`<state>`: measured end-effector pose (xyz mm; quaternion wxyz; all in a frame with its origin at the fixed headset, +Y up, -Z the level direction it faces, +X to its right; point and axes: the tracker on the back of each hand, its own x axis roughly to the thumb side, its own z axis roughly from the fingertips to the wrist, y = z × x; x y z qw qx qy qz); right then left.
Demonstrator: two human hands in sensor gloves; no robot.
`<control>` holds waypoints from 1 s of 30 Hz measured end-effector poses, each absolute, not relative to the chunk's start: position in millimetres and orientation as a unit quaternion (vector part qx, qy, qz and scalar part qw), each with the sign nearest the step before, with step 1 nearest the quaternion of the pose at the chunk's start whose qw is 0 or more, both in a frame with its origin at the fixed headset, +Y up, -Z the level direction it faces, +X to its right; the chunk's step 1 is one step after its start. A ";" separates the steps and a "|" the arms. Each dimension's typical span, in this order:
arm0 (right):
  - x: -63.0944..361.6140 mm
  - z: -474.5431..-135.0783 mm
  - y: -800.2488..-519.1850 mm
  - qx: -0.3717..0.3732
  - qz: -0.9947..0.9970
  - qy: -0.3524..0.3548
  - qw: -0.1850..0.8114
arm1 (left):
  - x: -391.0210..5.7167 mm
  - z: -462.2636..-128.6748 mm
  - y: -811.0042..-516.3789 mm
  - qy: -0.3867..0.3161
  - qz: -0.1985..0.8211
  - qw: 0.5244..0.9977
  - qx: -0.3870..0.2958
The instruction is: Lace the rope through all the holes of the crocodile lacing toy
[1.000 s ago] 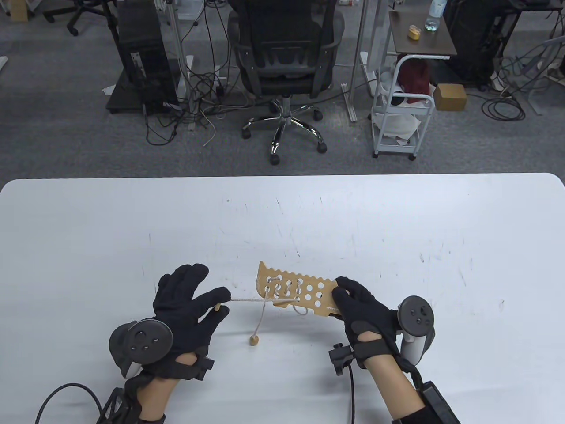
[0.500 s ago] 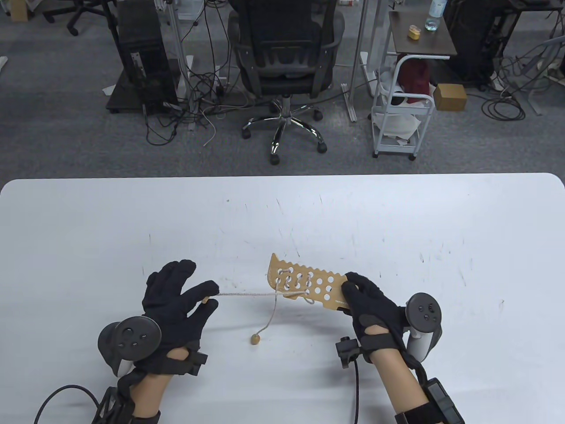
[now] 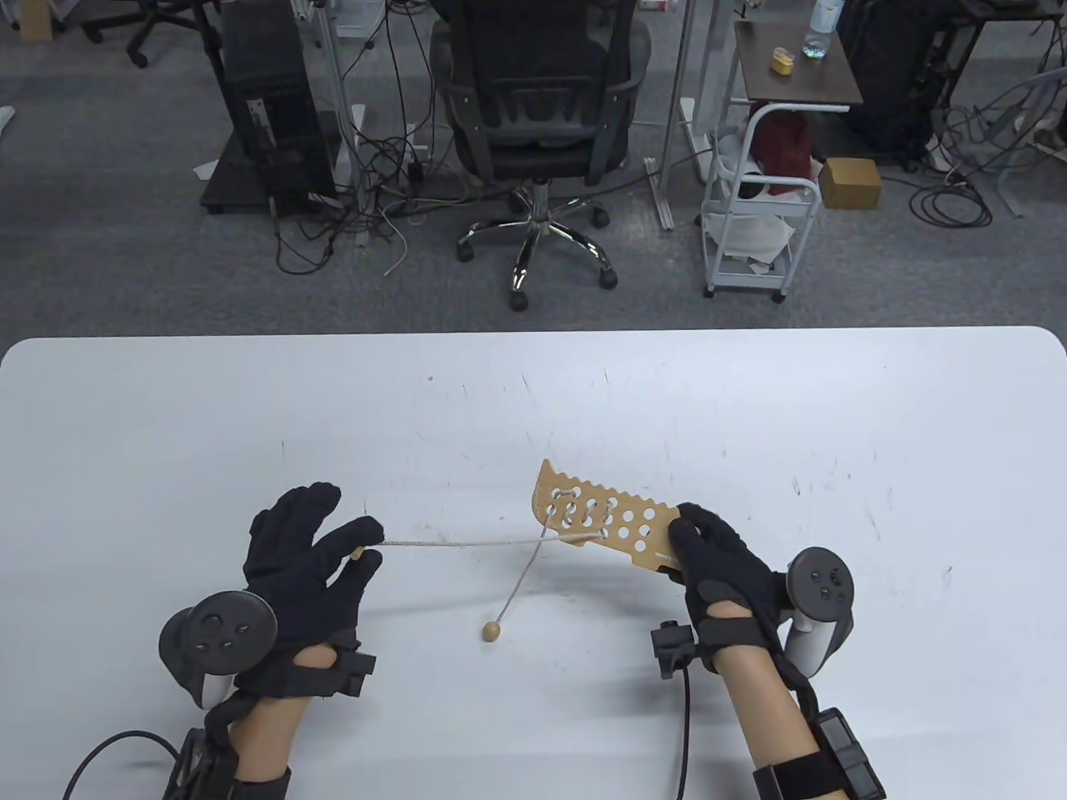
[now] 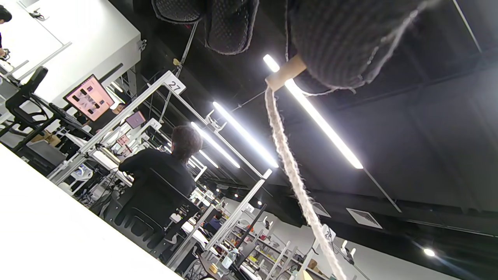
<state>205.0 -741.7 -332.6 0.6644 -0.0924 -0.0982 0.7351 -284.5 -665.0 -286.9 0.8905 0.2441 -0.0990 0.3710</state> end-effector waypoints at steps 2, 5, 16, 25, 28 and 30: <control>207.8 -333.5 -742.9 -0.098 0.735 -0.101 0.664 | -286.9 -287.1 -664.9 -0.095 0.374 0.889 0.246; 212.4 -335.0 -746.0 -0.110 0.735 -0.102 0.661 | -292.3 -287.7 -664.8 -0.086 0.379 0.887 0.249; 218.9 -337.4 -748.9 -0.126 0.735 -0.112 0.657 | -307.2 -288.3 -663.6 -0.062 0.400 0.877 0.260; 208.1 -332.9 -741.1 -0.102 0.738 -0.118 0.657 | -297.6 -291.7 -668.8 -0.079 0.408 0.876 0.245; 202.9 -331.0 -738.8 -0.089 0.740 -0.115 0.656 | -290.7 -292.8 -671.1 -0.094 0.401 0.881 0.234; 199.5 -329.4 -737.1 -0.081 0.742 -0.114 0.656 | -286.0 -293.3 -672.1 -0.102 0.394 0.885 0.227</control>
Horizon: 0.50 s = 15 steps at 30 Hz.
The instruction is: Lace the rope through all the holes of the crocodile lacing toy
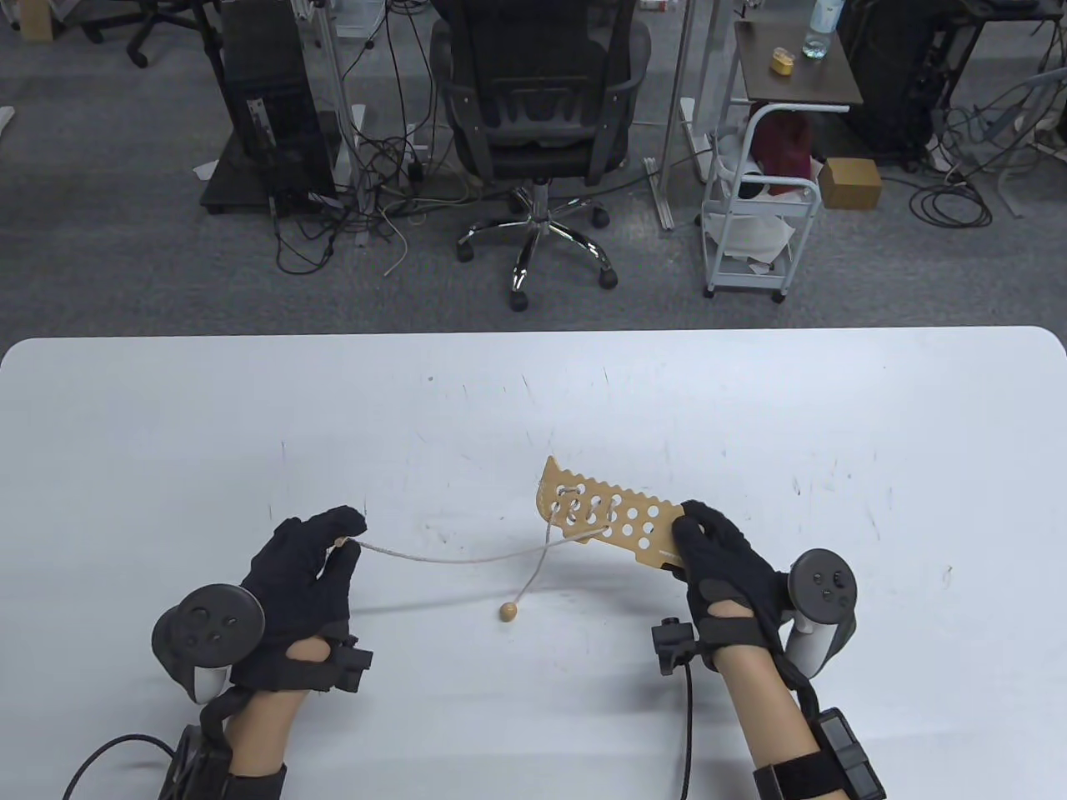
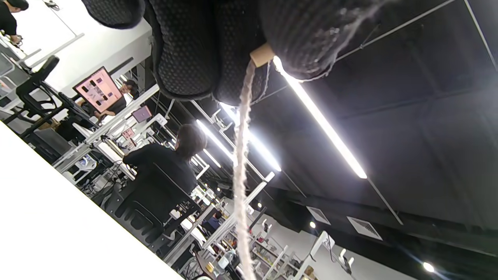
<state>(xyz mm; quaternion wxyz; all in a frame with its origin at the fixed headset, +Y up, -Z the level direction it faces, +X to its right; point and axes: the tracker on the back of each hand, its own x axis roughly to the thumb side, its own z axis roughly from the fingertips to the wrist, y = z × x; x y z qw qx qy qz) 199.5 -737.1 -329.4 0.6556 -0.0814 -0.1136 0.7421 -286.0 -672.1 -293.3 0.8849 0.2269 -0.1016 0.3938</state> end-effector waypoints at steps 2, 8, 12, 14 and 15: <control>196.5 -327.9 -735.7 -0.075 0.743 -0.113 0.656 | -281.9 -293.8 -673.1 -0.110 0.390 0.888 0.219; 186.5 -323.5 -732.1 -0.053 0.746 -0.110 0.654 | -269.6 -294.6 -676.2 -0.134 0.374 0.896 0.198; 180.5 -321.2 -730.3 -0.040 0.751 -0.109 0.650 | -260.4 -295.5 -678.8 -0.156 0.362 0.902 0.179; 177.6 -320.1 -729.2 -0.032 0.756 -0.109 0.644 | -255.8 -295.6 -680.3 -0.166 0.357 0.903 0.171; 176.4 -319.7 -728.9 -0.029 0.758 -0.109 0.643 | -253.6 -295.6 -680.8 -0.170 0.355 0.904 0.167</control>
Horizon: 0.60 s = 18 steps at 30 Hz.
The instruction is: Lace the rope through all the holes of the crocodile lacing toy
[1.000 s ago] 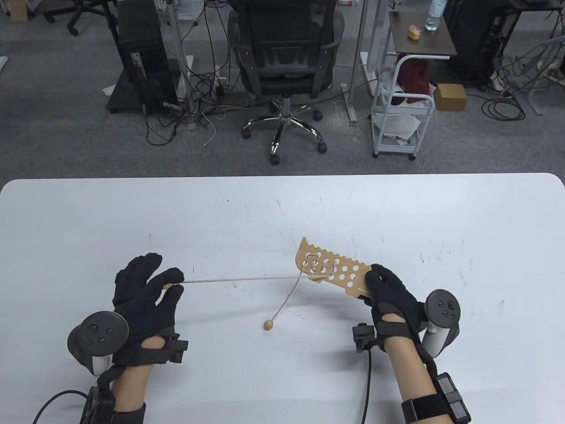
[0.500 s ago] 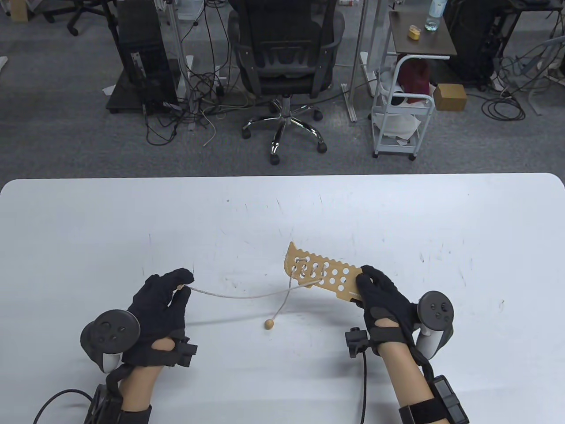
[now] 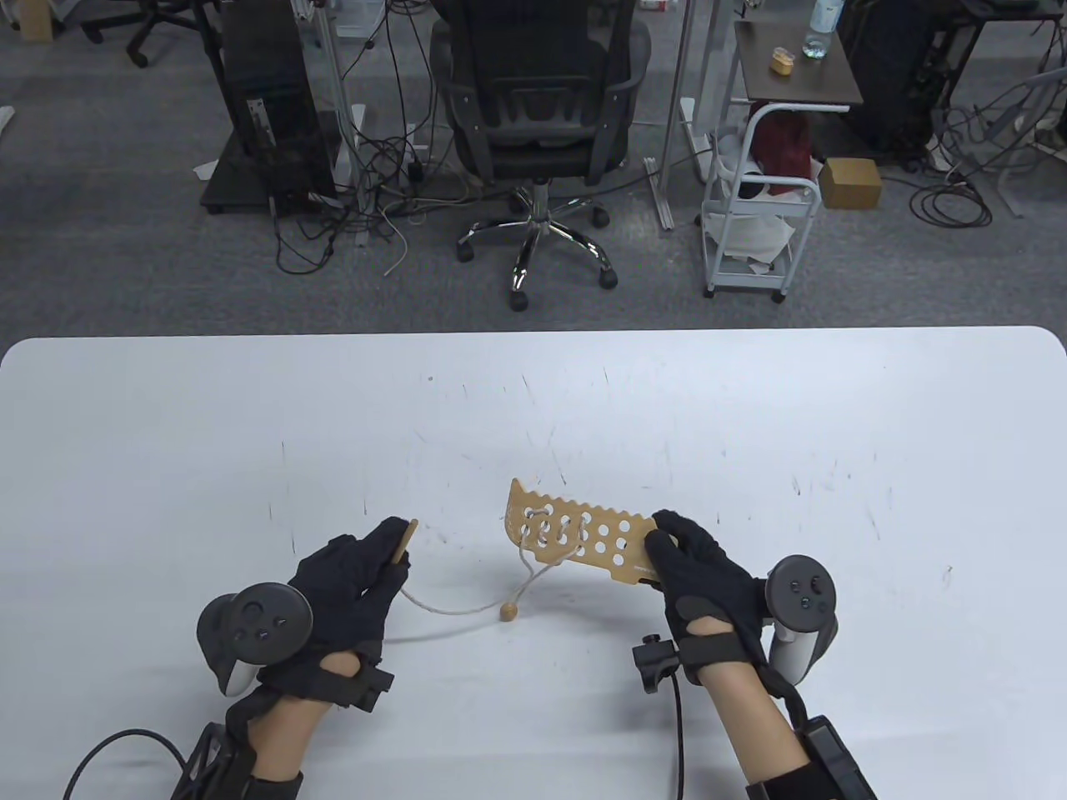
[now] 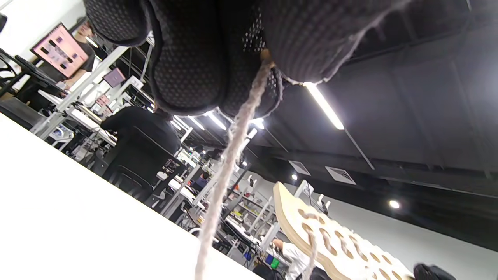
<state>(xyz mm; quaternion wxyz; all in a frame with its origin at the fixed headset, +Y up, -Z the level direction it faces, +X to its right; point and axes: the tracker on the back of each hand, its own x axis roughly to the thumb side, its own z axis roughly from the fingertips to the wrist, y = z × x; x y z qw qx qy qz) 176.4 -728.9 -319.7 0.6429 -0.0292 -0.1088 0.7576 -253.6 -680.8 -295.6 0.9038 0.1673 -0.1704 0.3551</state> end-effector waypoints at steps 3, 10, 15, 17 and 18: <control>171.2 -317.8 -728.4 -0.018 0.759 -0.104 0.642 | -245.8 -295.2 -682.9 -0.187 0.349 0.905 0.154; 159.7 -312.9 -726.7 0.005 0.764 -0.098 0.638 | -226.0 -293.1 -688.1 -0.228 0.339 0.907 0.107; 151.7 -309.8 -725.1 0.024 0.771 -0.097 0.629 | -212.7 -288.5 -689.3 -0.248 0.328 0.906 0.093; 149.3 -308.9 -723.9 0.031 0.778 -0.100 0.620 | -208.8 -286.7 -689.1 -0.254 0.326 0.906 0.090; 147.6 -308.1 -723.3 0.036 0.783 -0.101 0.613 | -206.4 -285.7 -689.0 -0.258 0.323 0.906 0.088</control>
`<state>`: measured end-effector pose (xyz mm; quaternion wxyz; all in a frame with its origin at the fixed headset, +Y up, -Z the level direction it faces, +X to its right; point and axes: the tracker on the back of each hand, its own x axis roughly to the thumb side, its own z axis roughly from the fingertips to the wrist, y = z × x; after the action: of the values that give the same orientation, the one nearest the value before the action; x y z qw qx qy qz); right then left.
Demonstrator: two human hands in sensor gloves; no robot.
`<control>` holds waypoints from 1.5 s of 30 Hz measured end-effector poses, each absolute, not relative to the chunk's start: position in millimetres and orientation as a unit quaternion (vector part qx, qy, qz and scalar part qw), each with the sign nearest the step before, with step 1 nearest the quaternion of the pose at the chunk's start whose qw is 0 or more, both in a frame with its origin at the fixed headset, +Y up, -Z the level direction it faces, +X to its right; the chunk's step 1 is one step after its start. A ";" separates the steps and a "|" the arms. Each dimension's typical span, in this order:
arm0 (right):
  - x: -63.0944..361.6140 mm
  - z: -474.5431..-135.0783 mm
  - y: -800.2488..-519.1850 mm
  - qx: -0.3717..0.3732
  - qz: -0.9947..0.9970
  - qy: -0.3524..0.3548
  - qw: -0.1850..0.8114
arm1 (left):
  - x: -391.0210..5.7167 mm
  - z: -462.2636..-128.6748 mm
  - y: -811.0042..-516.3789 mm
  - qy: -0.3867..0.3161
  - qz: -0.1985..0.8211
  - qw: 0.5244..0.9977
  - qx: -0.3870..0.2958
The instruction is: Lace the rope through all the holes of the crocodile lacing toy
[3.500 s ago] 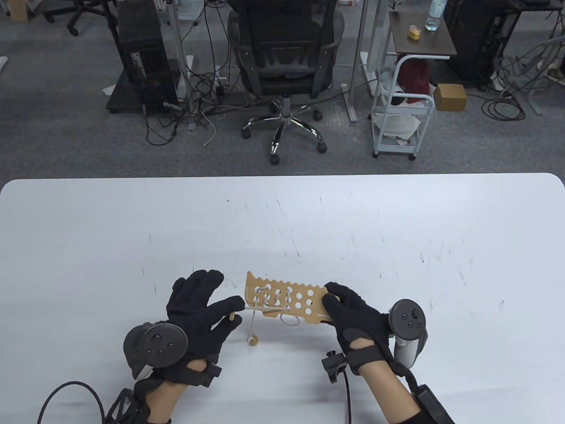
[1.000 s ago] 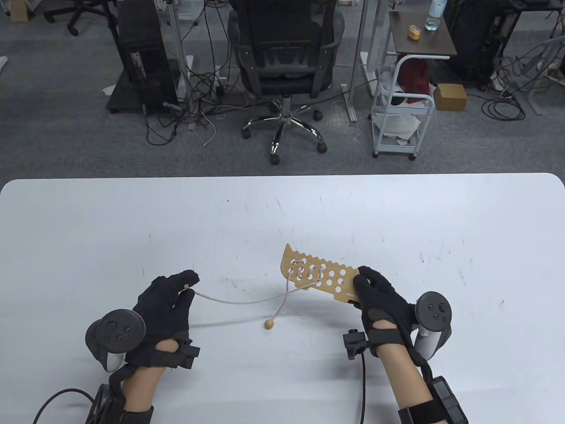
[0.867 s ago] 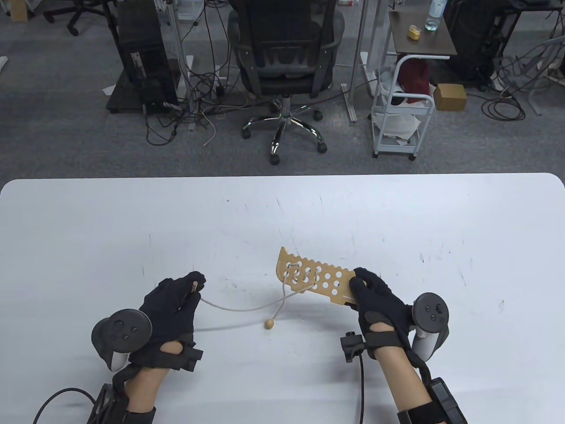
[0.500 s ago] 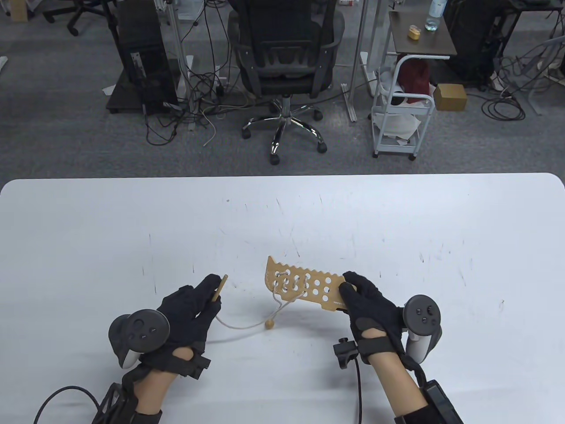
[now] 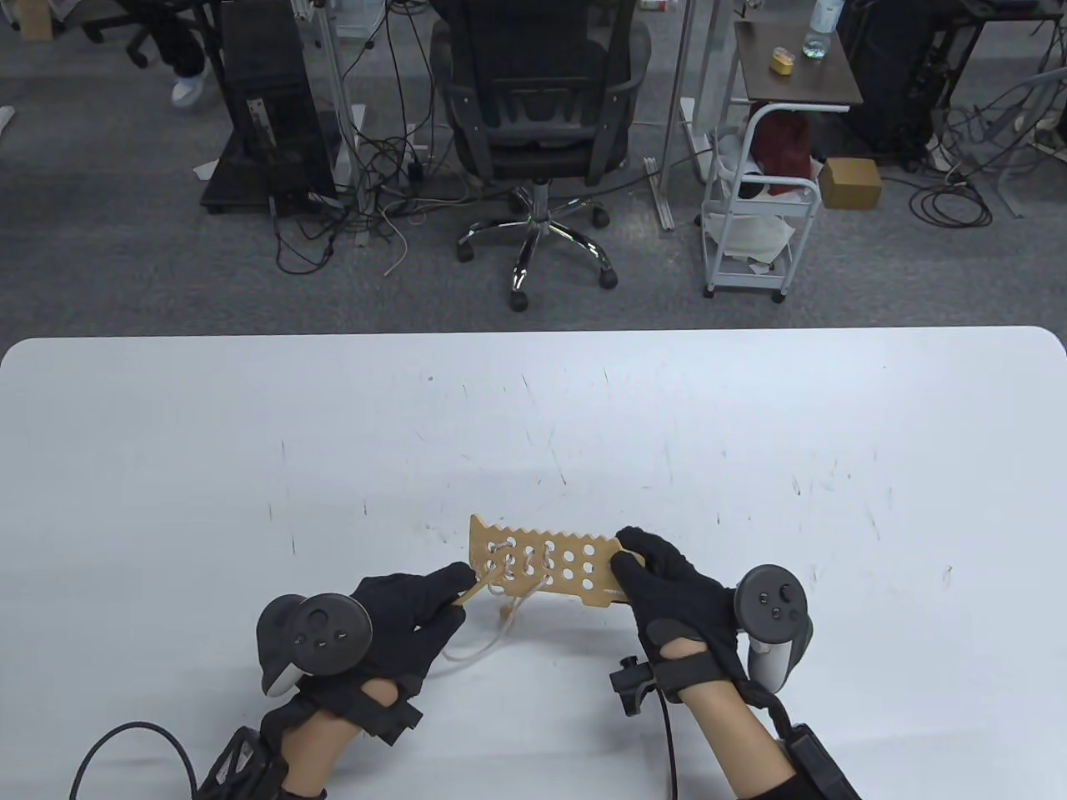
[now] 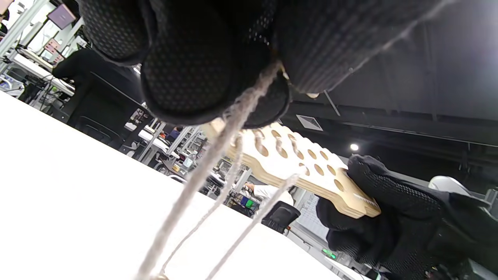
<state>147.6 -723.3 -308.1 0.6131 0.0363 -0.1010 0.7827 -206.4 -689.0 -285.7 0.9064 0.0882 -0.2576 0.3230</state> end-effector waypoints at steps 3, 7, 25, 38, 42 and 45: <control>142.0 -305.8 -721.9 0.049 0.793 -0.103 0.599 | -200.6 -282.9 -688.8 -0.259 0.312 0.910 0.085; 134.2 -302.4 -720.8 0.063 0.801 -0.102 0.587 | -194.6 -280.2 -689.2 -0.265 0.299 0.913 0.082; 113.7 -290.9 -717.7 0.097 0.813 -0.106 0.564 | -186.5 -277.7 -691.9 -0.261 0.315 0.911 0.053; 108.5 -289.7 -720.2 0.102 0.812 -0.098 0.566 | -193.5 -283.7 -699.3 -0.243 0.414 0.877 0.038; 106.4 -288.2 -719.8 0.105 0.810 -0.096 0.570 | -195.1 -282.2 -698.5 -0.241 0.404 0.880 0.069; 105.1 -287.6 -720.2 0.106 0.805 -0.090 0.577 | -196.2 -279.8 -695.6 -0.242 0.380 0.887 0.103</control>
<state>105.1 -720.2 -287.6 0.5772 0.1065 -0.0899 0.8047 -196.2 -695.6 -279.8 0.8867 0.1027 -0.2421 0.3802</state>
